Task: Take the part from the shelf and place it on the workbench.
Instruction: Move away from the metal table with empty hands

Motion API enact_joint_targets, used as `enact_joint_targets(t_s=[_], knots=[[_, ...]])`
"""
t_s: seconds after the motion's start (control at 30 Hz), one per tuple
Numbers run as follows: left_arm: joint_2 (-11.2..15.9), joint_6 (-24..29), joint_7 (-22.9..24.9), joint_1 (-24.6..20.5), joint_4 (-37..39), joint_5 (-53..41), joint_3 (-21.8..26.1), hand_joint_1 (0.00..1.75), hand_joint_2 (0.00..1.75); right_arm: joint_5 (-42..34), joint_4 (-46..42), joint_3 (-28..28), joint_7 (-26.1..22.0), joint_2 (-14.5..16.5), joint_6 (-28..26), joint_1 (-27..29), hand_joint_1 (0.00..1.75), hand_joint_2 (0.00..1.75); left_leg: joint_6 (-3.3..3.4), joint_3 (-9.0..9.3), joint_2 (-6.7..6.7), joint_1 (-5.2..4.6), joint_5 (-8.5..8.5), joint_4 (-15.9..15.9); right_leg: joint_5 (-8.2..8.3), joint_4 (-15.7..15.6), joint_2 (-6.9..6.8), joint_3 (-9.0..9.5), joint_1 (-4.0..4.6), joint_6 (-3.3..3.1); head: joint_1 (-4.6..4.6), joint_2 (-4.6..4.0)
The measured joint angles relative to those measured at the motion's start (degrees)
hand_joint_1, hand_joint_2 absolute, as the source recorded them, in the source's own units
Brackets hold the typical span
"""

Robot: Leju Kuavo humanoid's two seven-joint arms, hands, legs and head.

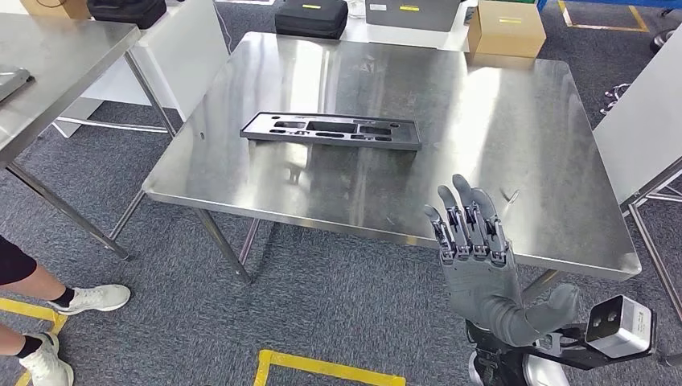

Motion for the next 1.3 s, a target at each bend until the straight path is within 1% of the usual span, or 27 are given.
enact_joint_targets(t_s=[0.07,0.1,0.13,0.2,0.23,0.3,0.37,0.4,0.43,0.47,0.53,0.6,0.63,0.7,0.73,0.77,0.83,0.87,0.9,0.93,0.97,1.0,1.07,1.13,1.17,1.23,1.3], knots=[[0.19,-0.34,0.01,-0.2,-0.01,-0.03,0.0,0.0,0.0,0.08,0.0,0.15,0.05,0.01,0.0,-0.02,0.0,0.0,0.45,6.21,-0.16,-0.08,1.13,-8.3,0.79,0.34,0.01,-1.0,0.16,0.56,0.04,0.0],[0.26,-0.43,0.02,-0.29,-0.01,-0.04,0.0,0.0,0.0,0.14,0.0,0.24,0.1,0.02,0.0,-0.03,0.0,0.0,0.72,8.19,-0.26,-0.23,1.06,-11.29,1.2,0.45,-0.03,-1.28,0.25,0.98,0.1,0.0],[0.33,-0.47,0.04,-0.35,-0.01,-0.04,0.0,0.0,0.0,0.23,0.0,0.38,0.16,0.02,0.01,-0.05,0.0,0.0,1.0,9.11,-0.34,-0.45,0.78,-12.91,1.62,0.49,-0.08,-1.47,0.29,1.42,0.08,0.0],[0.37,-0.47,0.13,-0.31,0.01,-0.03,0.0,0.0,0.0,0.4,0.01,0.73,0.27,0.03,0.02,-0.04,0.0,0.0,1.85,8.57,-0.24,-0.7,1.46,-13.37,2.43,0.42,-0.15,-1.73,0.24,2.36,0.09,0.0],[0.38,-0.46,0.19,-0.3,0.02,-0.02,0.0,0.0,0.0,0.46,0.03,0.89,0.3,0.0,0.03,-0.01,0.0,0.0,2.33,8.13,-0.07,-0.71,2.01,-13.56,2.25,0.68,-0.13,-2.09,0.16,2.54,-0.01,0.0],[0.45,-0.45,0.25,-0.37,0.04,-0.01,0.01,0.0,0.0,0.52,0.09,1.13,0.35,-0.05,0.04,-0.02,0.0,0.0,3.31,6.68,0.3,-0.58,3.62,-13.98,-1.19,4.37,-0.04,-3.89,0.17,2.11,0.13,0.0],[0.54,-0.45,0.26,-0.43,0.04,-0.01,0.01,0.0,0.0,0.53,0.18,1.32,0.38,-0.08,0.04,-0.02,0.0,0.0,3.75,4.83,0.51,-0.76,5.2,-13.92,-6.49,12.1,0.04,-6.33,0.16,1.57,0.3,0.0],[0.54,-0.45,0.26,-0.39,0.04,-0.01,0.01,0.0,0.0,0.53,0.24,1.37,0.39,-0.09,0.04,-0.01,0.0,0.0,3.77,3.92,0.59,-0.82,5.96,-13.88,-8.03,15.6,0.05,-6.95,0.15,1.75,0.34,0.0],[0.54,-0.46,0.26,-0.36,0.05,-0.01,0.01,0.0,0.0,0.52,0.31,1.41,0.39,-0.09,0.04,0.0,0.0,0.0,3.73,2.96,0.67,-0.87,6.67,-13.84,-8.43,17.41,0.06,-6.7,0.14,2.21,0.34,0.0],[0.53,-0.46,0.26,-0.33,0.05,-0.01,0.0,0.0,0.0,0.52,0.36,1.44,0.4,-0.09,0.04,0.0,0.0,0.0,3.65,2.09,0.73,-0.88,7.36,-13.82,-7.87,17.09,0.06,-5.41,0.13,2.8,0.34,0.0],[0.53,-0.46,0.26,-0.34,0.06,-0.01,0.0,0.0,0.0,0.52,0.4,1.52,0.41,-0.09,0.04,-0.03,0.0,0.0,3.32,0.63,0.74,-0.88,8.69,-13.77,-5.7,9.97,0.05,0.49,0.13,3.67,0.35,0.0],[0.52,-0.45,0.25,-0.32,0.05,0.04,0.0,0.0,0.0,0.68,0.41,1.59,0.41,-0.09,0.02,-0.18,0.0,0.0,2.78,-0.24,0.66,-1.05,9.93,-13.79,-5.25,0.99,0.09,6.65,0.45,3.18,0.29,0.0],[0.52,-0.41,0.23,-0.31,0.05,0.09,0.0,0.0,0.0,1.19,0.44,1.61,0.4,-0.09,-0.21,-0.29,0.0,0.0,2.48,-0.4,0.65,-1.12,10.53,-13.86,-5.48,-1.43,0.12,8.03,0.66,2.66,0.27,0.0],[0.5,-0.33,0.17,-0.21,0.07,0.22,0.0,0.0,0.0,4.01,0.64,1.68,0.27,-0.12,-1.73,-0.48,0.0,0.0,1.8,-0.62,0.63,-1.12,11.67,-14.24,-5.07,-2.2,0.17,7.67,0.86,1.56,0.16,0.0],[0.5,-0.29,0.14,-0.16,0.07,0.29,0.0,0.0,0.0,6.1,0.8,1.82,0.14,-0.14,-2.87,-0.59,0.0,0.0,1.43,-0.95,0.51,-1.02,11.42,-14.05,-4.55,-2.25,0.11,7.13,0.61,1.07,0.18,0.0],[0.51,-0.28,0.13,-0.08,0.07,0.35,0.0,0.0,0.0,8.13,1.01,2.07,-0.01,-0.15,-4.0,-0.65,0.0,0.0,1.05,-1.5,0.36,-0.92,10.06,-13.18,-3.91,-2.26,0.03,6.55,0.36,0.43,0.12,0.0],[0.54,-0.33,0.12,0.02,0.07,0.35,0.0,0.0,0.0,11.05,1.57,2.83,-0.22,-0.16,-5.63,-0.7,0.0,0.0,0.38,-3.35,0.02,-0.71,4.33,-8.0,-2.51,-2.28,-0.14,5.28,-0.04,-0.53,-0.02,0.0],[0.54,-0.38,0.15,0.03,0.07,0.27,0.0,0.0,0.0,11.99,1.97,3.24,-0.27,-0.16,-6.23,-0.64,0.0,0.0,0.08,-4.37,-0.07,-0.62,1.37,-4.1,-1.82,-2.22,-0.16,4.52,-0.03,-0.78,-0.08,0.0],[0.53,-0.45,0.2,0.02,0.07,0.19,-0.01,0.0,0.0,12.95,2.51,3.66,-0.31,-0.16,-6.93,-0.53,0.0,0.0,-0.18,-5.09,-0.13,-0.48,-0.46,-0.42,-1.16,-2.12,-0.19,3.72,-0.03,-0.77,-0.1,0.0],[0.53,-0.51,0.28,0.02,0.07,0.11,-0.01,0.0,0.0,14.02,3.17,4.06,-0.33,-0.17,-7.72,-0.35,0.0,0.0,-0.42,-5.16,-0.16,-0.29,-0.94,2.01,-0.56,-1.98,-0.21,2.85,-0.04,-0.61,-0.1,0.0],[0.54,-0.54,0.36,0.01,0.07,0.07,-0.02,0.0,0.0,15.11,3.94,4.47,-0.29,-0.17,-8.58,-0.11,0.0,0.0,-0.61,-4.28,-0.17,-0.06,-0.25,2.56,-0.03,-1.82,-0.21,1.99,-0.11,-0.37,-0.1,0.0],[0.57,-0.56,0.44,0.01,0.07,0.05,-0.02,0.0,0.0,16.21,4.86,4.89,-0.08,-0.17,-9.5,0.16,0.0,0.0,-0.77,-2.34,-0.16,0.19,1.13,0.95,0.41,-1.61,-0.2,1.19,-0.24,-0.05,-0.1,0.0],[0.62,-0.6,0.54,-0.09,0.07,0.06,-0.01,0.0,0.0,18.43,7.37,5.65,1.02,-0.16,-11.43,0.55,0.0,0.0,-1.08,3.64,-0.26,0.57,2.91,-6.64,1.08,-0.96,-0.15,-0.2,-0.41,0.71,-0.17,0.0],[0.59,-0.65,0.59,-0.23,0.07,0.26,-0.01,0.0,0.0,22.63,12.02,6.5,2.73,-0.1,-15.1,0.77,0.0,0.0,-1.01,7.43,-0.61,0.46,2.54,-12.47,1.71,-0.45,-0.17,-1.05,-0.3,1.66,-0.24,0.0],[0.56,-0.67,0.64,-0.25,0.07,0.44,0.0,0.0,0.0,25.56,15.29,6.99,3.54,0.01,-17.7,0.82,0.0,0.0,-0.8,7.8,-0.78,0.25,2.16,-13.38,2.06,-0.46,-0.21,-1.24,-0.24,2.18,-0.29,0.0],[0.56,-0.68,0.85,-0.2,0.07,0.88,0.03,0.0,0.0,30.13,23.36,8.0,5.06,0.38,-22.32,0.89,0.0,0.0,0.28,7.25,-0.73,0.04,2.78,-13.64,2.49,-0.57,-0.24,-1.43,-0.28,3.17,-0.29,0.0],[0.52,-0.72,1.15,-0.27,0.07,1.05,0.04,0.0,0.0,32.02,31.98,8.76,6.65,0.78,-24.96,0.82,0.0,0.0,1.87,6.23,-0.49,-0.03,3.87,-13.87,0.18,1.8,-0.19,-2.85,-0.36,3.04,-0.14,0.0]])
